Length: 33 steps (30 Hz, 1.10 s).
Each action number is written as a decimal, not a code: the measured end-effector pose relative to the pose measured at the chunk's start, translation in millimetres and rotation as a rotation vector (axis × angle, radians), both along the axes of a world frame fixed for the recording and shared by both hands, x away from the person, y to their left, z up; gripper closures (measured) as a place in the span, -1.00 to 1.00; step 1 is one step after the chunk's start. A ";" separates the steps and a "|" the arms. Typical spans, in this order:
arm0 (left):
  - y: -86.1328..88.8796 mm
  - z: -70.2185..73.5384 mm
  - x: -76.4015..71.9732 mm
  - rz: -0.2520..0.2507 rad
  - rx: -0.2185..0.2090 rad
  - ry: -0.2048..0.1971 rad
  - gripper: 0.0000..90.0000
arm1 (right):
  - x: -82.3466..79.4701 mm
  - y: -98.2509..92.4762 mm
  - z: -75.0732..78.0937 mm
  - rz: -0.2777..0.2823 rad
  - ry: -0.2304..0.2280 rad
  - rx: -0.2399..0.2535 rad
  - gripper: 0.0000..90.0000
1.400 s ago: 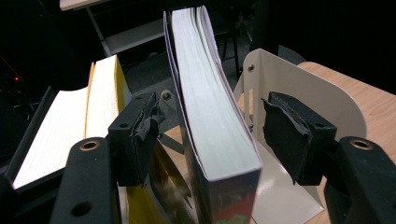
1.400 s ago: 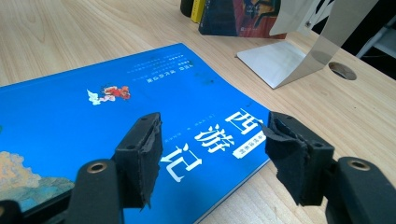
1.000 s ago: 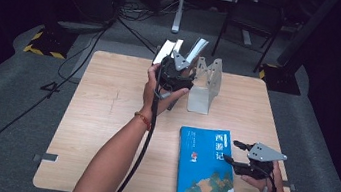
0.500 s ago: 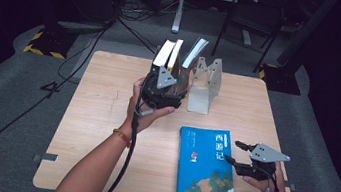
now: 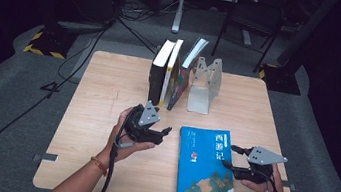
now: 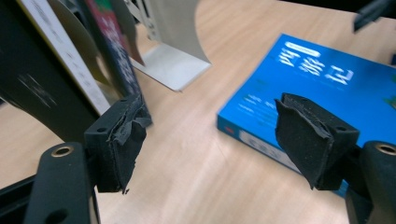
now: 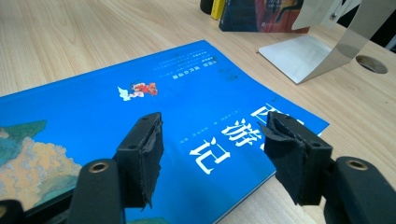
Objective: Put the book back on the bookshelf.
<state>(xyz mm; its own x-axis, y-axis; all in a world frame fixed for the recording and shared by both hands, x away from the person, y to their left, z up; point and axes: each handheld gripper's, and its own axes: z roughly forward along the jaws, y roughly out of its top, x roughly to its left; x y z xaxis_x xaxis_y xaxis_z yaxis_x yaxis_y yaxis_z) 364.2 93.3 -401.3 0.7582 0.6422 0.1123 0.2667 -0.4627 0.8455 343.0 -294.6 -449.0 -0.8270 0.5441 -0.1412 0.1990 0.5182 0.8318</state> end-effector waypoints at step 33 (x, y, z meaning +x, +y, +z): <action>33.5 -96.2 -44.0 -0.138 0.182 0.268 -0.46 | -41.9 -47.9 -30.9 -0.028 0.127 -0.123 -0.23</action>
